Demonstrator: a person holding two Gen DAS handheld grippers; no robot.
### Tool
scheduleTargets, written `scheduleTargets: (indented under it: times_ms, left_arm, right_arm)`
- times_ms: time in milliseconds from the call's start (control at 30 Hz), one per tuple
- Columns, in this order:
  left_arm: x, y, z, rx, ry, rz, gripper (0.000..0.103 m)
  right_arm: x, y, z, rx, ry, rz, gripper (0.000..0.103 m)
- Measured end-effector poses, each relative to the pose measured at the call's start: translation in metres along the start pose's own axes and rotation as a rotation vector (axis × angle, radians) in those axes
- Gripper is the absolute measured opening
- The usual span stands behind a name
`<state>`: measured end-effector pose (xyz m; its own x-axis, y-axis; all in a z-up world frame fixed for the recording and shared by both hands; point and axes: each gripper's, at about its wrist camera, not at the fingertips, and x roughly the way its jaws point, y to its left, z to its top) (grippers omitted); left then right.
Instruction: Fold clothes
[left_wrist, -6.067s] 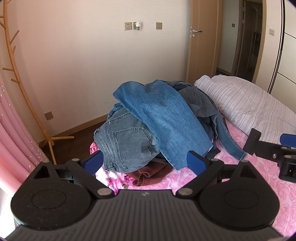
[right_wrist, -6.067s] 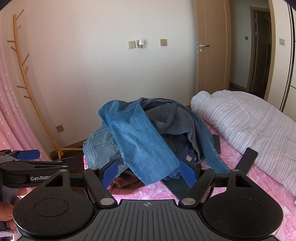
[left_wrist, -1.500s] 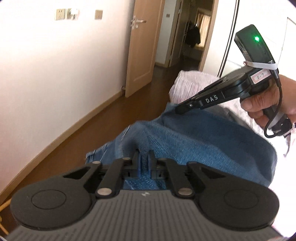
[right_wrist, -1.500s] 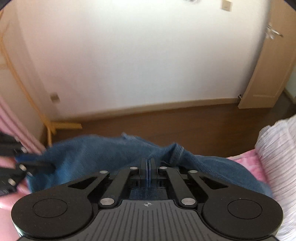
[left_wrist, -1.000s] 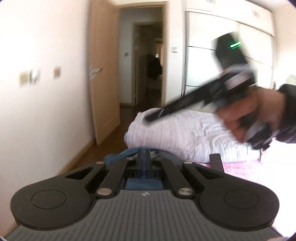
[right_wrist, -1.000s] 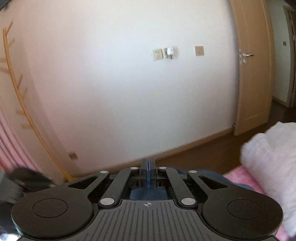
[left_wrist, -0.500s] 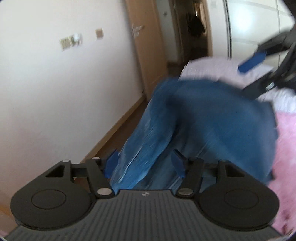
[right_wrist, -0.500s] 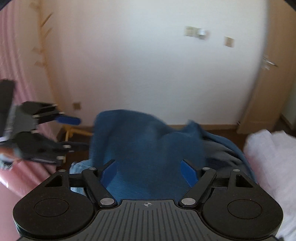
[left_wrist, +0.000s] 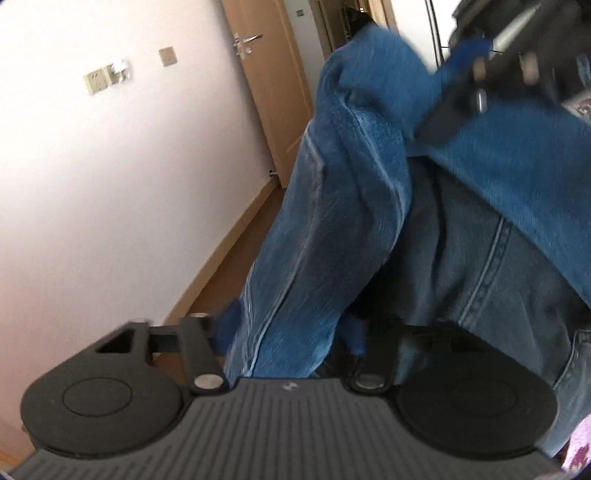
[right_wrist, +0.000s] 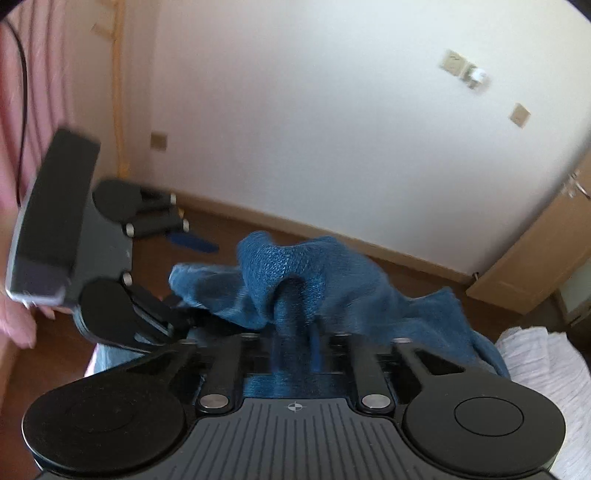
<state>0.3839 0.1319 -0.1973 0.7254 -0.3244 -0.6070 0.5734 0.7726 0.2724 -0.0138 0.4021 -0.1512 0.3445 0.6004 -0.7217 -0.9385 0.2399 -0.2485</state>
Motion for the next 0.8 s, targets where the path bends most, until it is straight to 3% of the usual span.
scheduleTargets:
  times_ms: [33, 67, 333, 533, 633, 800]
  left_arm:
    - [-0.003, 0.001, 0.003, 0.009, -0.008, -0.001, 0.012]
    - [-0.005, 0.003, 0.009, 0.013, -0.019, 0.005, 0.007]
    - [-0.053, 0.021, 0.096, 0.046, -0.197, 0.056, 0.005]
    - [-0.11, 0.006, 0.187, 0.135, -0.38, 0.112, 0.005]
    - [-0.146, -0.02, 0.228, 0.173, -0.485, 0.106, 0.004]
    - [-0.219, -0.097, 0.282, 0.247, -0.627, 0.031, 0.004]
  right_arm:
    - [-0.009, -0.008, 0.002, 0.036, -0.023, 0.001, 0.009]
    - [-0.017, -0.017, 0.005, 0.071, -0.044, -0.005, 0.009]
    - [-0.091, -0.077, 0.02, 0.302, -0.247, -0.081, 0.005]
    - [-0.181, -0.108, 0.022, 0.386, -0.429, -0.185, 0.005]
    - [-0.238, -0.115, 0.01, 0.413, -0.516, -0.254, 0.005]
    - [-0.358, -0.114, -0.03, 0.461, -0.661, -0.397, 0.005]
